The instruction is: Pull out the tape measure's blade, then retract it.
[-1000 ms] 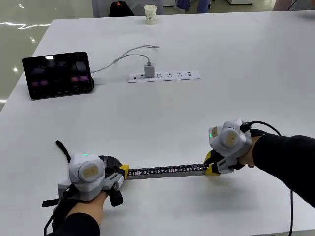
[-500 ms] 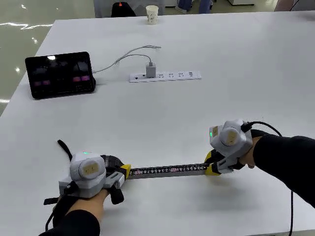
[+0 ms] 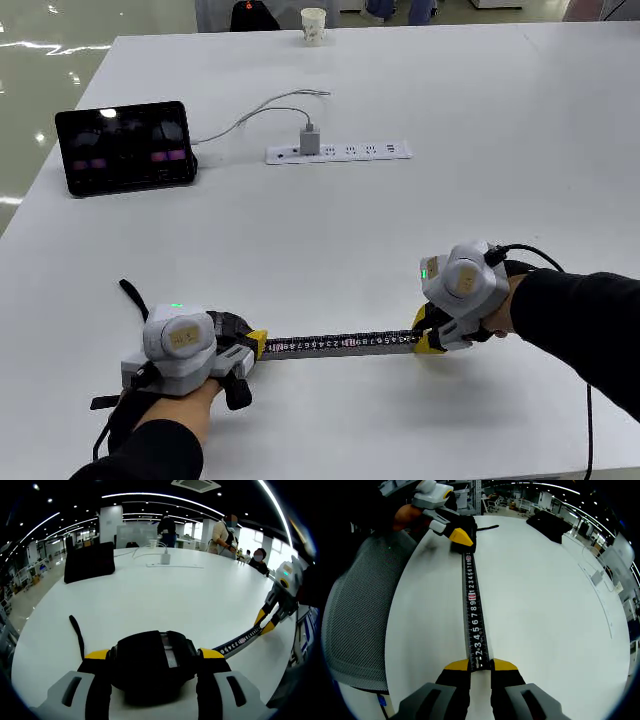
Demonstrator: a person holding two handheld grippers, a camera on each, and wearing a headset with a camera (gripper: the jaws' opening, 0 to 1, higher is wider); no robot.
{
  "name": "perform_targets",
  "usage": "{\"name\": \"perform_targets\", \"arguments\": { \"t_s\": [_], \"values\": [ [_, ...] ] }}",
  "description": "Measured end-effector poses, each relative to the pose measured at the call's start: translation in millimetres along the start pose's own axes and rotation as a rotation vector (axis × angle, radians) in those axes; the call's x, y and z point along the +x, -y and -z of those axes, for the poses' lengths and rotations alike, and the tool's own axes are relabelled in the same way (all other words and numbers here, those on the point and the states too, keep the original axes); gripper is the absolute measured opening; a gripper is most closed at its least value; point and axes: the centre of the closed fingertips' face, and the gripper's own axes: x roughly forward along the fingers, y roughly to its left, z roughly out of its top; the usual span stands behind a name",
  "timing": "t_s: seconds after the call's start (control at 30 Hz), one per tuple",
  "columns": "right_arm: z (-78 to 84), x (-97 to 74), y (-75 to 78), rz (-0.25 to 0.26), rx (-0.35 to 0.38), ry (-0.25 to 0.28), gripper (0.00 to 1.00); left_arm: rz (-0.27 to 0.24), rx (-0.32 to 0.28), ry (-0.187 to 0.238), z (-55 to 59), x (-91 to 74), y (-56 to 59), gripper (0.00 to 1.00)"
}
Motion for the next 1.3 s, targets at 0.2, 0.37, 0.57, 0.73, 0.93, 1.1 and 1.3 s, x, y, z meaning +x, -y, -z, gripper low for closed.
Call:
{"name": "perform_targets", "arguments": {
  "t_s": [0.2,0.37,0.57,0.73,0.93,1.1,1.3],
  "values": [
    [-2.4,1.7,-0.5,0.006,0.010,-0.002,0.11,0.001,-0.001,-0.002,0.4,0.4,0.2,0.64],
    [-3.3,1.9,-0.6,0.002,-0.005,-0.002,0.11,0.001,-0.001,-0.003,0.3,0.4,0.5,0.64],
    [-5.6,2.5,-1.3,-0.002,0.005,0.008,0.11,0.001,0.000,-0.005,0.6,0.5,0.4,0.64],
    [-8.8,3.5,-1.6,-0.001,0.014,0.014,0.11,0.000,0.001,-0.002,0.4,0.7,0.3,0.64],
    [-11.9,5.4,-1.5,-0.003,0.016,0.019,0.11,0.003,0.001,-0.003,0.6,0.5,0.5,0.64],
    [-14.7,6.7,-1.3,-0.005,0.019,0.024,0.11,0.003,0.000,-0.004,1.2,0.5,0.1,0.64],
    [-17.4,8.0,-1.3,-0.005,0.019,0.029,0.11,0.004,0.000,-0.006,1.5,0.7,-0.4,0.64]
  ]
}}
